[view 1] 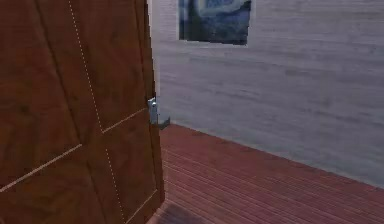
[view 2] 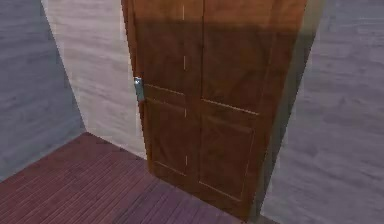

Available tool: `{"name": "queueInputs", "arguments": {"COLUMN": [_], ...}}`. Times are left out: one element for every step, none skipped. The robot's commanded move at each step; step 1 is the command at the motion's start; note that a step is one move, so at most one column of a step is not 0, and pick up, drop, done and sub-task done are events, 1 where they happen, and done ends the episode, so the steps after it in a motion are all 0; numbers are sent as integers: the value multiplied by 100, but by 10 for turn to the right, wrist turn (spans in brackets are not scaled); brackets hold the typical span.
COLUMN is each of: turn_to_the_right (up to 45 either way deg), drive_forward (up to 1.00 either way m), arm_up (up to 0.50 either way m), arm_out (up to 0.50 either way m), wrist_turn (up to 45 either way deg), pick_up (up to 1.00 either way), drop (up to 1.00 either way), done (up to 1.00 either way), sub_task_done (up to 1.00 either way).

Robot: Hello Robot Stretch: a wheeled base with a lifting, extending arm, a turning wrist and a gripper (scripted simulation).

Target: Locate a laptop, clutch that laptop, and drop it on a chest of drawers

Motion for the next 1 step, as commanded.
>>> {"name": "queueInputs", "arguments": {"turn_to_the_right": [210], "drive_forward": [0], "arm_up": [0], "arm_out": [0], "wrist_turn": [0], "pick_up": [0], "drop": [0], "done": [0], "sub_task_done": [0]}}
